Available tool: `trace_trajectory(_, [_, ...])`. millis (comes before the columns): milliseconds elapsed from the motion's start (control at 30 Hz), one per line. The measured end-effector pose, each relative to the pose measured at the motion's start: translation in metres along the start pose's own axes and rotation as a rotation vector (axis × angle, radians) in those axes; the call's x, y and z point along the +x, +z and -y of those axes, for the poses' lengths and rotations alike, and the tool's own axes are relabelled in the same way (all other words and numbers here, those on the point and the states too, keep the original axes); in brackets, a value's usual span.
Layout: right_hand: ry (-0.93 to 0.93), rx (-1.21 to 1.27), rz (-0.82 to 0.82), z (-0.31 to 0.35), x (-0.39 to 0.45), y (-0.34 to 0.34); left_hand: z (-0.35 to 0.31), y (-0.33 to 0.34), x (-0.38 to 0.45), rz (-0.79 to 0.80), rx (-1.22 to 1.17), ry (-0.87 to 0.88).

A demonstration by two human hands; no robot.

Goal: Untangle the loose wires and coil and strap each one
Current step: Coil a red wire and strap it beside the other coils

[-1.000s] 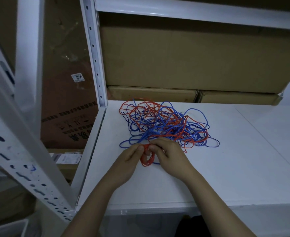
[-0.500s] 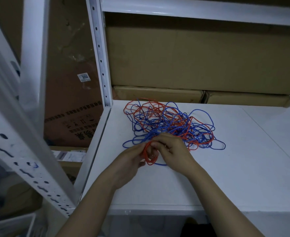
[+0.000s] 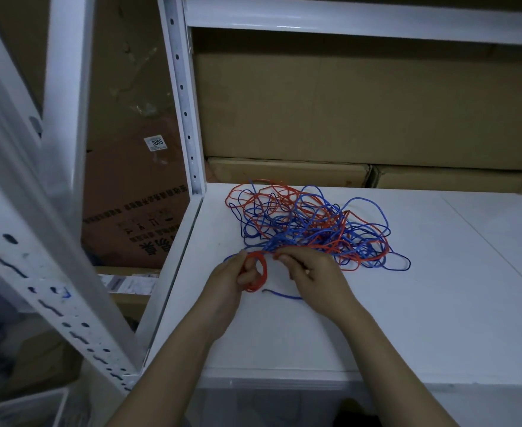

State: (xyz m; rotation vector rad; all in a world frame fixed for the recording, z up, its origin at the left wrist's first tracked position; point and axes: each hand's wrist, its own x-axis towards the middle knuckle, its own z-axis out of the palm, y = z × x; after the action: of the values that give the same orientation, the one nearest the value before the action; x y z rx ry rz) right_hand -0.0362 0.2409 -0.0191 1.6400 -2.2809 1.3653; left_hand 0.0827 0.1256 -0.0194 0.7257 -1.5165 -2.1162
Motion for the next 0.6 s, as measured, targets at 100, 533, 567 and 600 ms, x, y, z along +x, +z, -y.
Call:
trace_trajectory(100, [0.081, -0.034, 0.075, -0.015, -0.003, -0.002, -0.002, 0.003, 0.001, 0.007, -0.143, 0.018])
trace_trajectory(533, [-0.074, -0.224, 0.086, -0.005, -0.044, 0.0, 0.016, 0.04, 0.015, -0.26, 0.405, 0.354])
trace_trajectory(567, [-0.077, -0.224, 0.105, -0.004, -0.044, -0.002, 0.021, 0.042, 0.015, -0.232, 0.497, 0.403])
trace_trajectory(600, [-0.071, -0.221, 0.118, -0.005, -0.044, -0.004, 0.024, 0.044, 0.015, -0.204, 0.605, 0.445])
